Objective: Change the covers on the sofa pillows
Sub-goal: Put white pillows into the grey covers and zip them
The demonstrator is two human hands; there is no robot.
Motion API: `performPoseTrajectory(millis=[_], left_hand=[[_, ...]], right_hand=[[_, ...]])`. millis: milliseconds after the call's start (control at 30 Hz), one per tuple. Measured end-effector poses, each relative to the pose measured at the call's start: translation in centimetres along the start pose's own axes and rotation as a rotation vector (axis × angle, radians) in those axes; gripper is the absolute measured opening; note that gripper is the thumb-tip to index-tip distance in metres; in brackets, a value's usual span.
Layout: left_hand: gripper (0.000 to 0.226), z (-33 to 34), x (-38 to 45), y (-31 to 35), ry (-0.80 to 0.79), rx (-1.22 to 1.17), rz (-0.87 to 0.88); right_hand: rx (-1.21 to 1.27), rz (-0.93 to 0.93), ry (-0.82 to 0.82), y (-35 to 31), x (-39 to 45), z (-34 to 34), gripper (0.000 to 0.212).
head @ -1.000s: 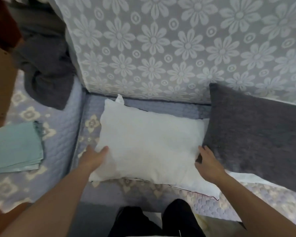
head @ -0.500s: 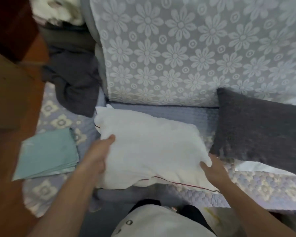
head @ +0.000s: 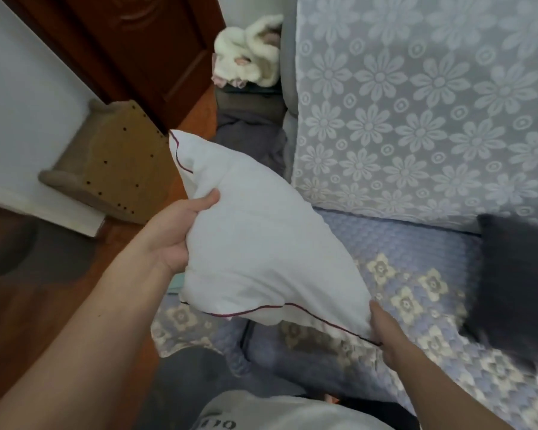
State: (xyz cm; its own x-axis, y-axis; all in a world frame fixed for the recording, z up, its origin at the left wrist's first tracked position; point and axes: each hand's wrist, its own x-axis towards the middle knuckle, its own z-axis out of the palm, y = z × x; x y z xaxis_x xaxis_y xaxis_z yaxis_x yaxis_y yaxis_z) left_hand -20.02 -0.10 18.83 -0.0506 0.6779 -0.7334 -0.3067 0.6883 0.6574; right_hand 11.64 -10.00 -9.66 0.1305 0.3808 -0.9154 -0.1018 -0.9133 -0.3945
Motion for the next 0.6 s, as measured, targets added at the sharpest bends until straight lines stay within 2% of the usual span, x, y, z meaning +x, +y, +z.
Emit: performPoseTrajectory(millis=[67,133,200,267,333,367,433,467,533,600], left_hand=[[0.035,-1.0,-0.6,0.7,-0.063,-0.050,0.022],[0.038,-1.9,-0.9,0.8,-0.106,-0.050,0.038],[0.044,-3.1,0.4,0.1,-0.128,-0.052,0.045],[0.045,-3.6,2.5,-1.2,-0.085,0.056,0.089],[0.036,-2.7,5.2,-3.8,0.037,0.371,0.195],[0.032,-2.5,6.4,-5.5,0.113,0.564,0.226],[0.036,-2.6,9.1,-10.0,0.181,0.781,0.198],[0.040,-2.9,10.2,-12.3,0.178,0.830,0.167],[0.046,-3.3,12.3,-17.4,0.118,0.983,0.069],[0.053,-4.1,14.1,-21.5,0.105,1.225,-0.064]], right_hand=[[0.070,-0.009,0.038,-0.7,0.3,-1.6,0.074],[0.207,0.057,-0.114,-1.2,-0.5,-3.0,0.073],[0.275,0.041,-0.231,-1.8,-1.9,-3.9,0.057],[0.301,-0.051,-0.091,-2.4,-4.0,-5.2,0.046],[0.373,-0.169,0.161,-1.7,-5.1,-9.1,0.040],[0.381,-0.178,0.235,-1.2,-5.6,-10.9,0.043],[0.337,-0.190,0.359,2.4,-3.3,-16.4,0.065],[0.278,-0.168,0.371,3.5,-3.5,-17.8,0.067],[0.138,-0.120,0.347,4.3,-4.5,-19.3,0.045],[-0.046,-0.035,0.324,3.0,-6.8,-17.8,0.046]])
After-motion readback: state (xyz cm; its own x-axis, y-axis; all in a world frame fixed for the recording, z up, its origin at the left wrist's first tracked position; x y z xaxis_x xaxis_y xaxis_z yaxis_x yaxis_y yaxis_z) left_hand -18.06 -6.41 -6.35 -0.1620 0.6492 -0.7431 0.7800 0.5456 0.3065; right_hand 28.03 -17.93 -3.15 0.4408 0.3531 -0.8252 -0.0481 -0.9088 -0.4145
